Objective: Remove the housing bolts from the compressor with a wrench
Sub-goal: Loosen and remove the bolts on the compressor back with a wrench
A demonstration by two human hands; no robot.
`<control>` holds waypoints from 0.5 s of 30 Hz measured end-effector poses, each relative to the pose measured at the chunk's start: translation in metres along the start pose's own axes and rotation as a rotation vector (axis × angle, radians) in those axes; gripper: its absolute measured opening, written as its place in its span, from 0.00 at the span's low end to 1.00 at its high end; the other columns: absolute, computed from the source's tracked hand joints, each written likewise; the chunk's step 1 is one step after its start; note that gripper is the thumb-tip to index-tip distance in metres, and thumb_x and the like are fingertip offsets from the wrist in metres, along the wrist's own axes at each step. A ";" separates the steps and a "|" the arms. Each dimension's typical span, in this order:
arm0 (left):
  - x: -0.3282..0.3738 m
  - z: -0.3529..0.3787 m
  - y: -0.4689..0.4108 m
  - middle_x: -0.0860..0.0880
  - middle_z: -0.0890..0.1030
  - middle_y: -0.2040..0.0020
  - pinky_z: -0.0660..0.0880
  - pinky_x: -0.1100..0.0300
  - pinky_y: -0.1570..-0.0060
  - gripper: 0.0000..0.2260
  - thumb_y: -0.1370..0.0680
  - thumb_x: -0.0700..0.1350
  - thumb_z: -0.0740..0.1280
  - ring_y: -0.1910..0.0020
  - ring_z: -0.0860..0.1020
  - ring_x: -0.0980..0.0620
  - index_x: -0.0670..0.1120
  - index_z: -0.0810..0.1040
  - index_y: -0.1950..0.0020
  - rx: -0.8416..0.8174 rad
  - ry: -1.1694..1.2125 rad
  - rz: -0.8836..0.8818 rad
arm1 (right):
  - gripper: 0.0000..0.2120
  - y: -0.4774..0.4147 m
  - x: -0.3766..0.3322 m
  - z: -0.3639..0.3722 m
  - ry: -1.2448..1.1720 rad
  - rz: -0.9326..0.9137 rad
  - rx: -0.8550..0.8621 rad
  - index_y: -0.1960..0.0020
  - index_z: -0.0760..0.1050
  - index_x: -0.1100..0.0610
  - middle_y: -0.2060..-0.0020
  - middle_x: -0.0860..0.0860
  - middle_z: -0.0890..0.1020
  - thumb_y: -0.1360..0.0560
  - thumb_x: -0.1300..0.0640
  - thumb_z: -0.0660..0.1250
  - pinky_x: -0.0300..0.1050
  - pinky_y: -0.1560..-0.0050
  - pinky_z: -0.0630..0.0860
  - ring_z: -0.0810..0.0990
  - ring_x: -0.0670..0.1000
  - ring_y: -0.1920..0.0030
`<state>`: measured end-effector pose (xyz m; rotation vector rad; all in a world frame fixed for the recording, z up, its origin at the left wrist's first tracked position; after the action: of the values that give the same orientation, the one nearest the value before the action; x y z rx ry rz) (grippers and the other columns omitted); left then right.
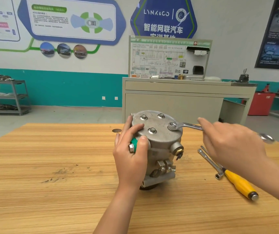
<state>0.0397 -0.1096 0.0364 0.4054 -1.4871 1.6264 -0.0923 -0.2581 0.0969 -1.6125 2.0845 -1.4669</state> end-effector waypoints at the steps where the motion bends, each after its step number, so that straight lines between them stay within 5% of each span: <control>1: 0.000 0.000 -0.001 0.66 0.71 0.38 0.64 0.42 0.32 0.14 0.35 0.56 0.59 0.36 0.69 0.66 0.58 0.78 0.54 -0.007 0.005 -0.001 | 0.15 -0.003 0.003 0.008 -0.007 0.006 0.051 0.45 0.79 0.66 0.74 0.56 0.76 0.28 0.62 0.60 0.50 0.69 0.74 0.74 0.57 0.75; 3: -0.001 -0.001 -0.002 0.66 0.72 0.37 0.67 0.44 0.35 0.14 0.35 0.57 0.59 0.36 0.70 0.64 0.57 0.79 0.53 -0.010 0.000 -0.003 | 0.15 -0.016 0.007 0.024 -0.019 0.040 0.120 0.43 0.77 0.66 0.64 0.59 0.80 0.26 0.62 0.59 0.60 0.51 0.74 0.80 0.59 0.63; 5: -0.002 -0.004 -0.001 0.64 0.72 0.37 0.69 0.48 0.36 0.15 0.35 0.56 0.59 0.36 0.70 0.63 0.56 0.79 0.53 0.007 -0.001 0.002 | 0.13 -0.037 0.007 0.037 -0.043 0.045 0.123 0.43 0.76 0.68 0.54 0.62 0.81 0.28 0.67 0.65 0.66 0.45 0.70 0.81 0.61 0.52; 11: -0.004 -0.011 -0.002 0.59 0.75 0.37 0.68 0.71 0.43 0.14 0.34 0.54 0.60 0.38 0.72 0.65 0.54 0.80 0.53 0.070 0.046 0.045 | 0.13 -0.092 -0.023 0.055 -0.198 -0.146 0.019 0.43 0.74 0.69 0.45 0.64 0.78 0.26 0.71 0.62 0.54 0.42 0.71 0.77 0.62 0.43; 15: -0.005 -0.019 -0.004 0.53 0.76 0.36 0.67 0.76 0.47 0.10 0.30 0.45 0.60 0.38 0.72 0.66 0.52 0.80 0.53 0.076 0.047 0.035 | 0.12 -0.090 -0.002 0.043 -0.563 0.309 0.061 0.43 0.70 0.63 0.57 0.61 0.80 0.19 0.59 0.53 0.54 0.57 0.73 0.78 0.62 0.56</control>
<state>0.0516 -0.0944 0.0307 0.3825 -1.4075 1.7126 -0.0047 -0.2792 0.1398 -1.3893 1.8305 -0.8435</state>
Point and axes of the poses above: each hand's wrist, its own y-axis away from the middle knuckle, its own z-axis out of the palm, x = y × z, the point moved 5 cm from there along -y, towards the middle knuckle
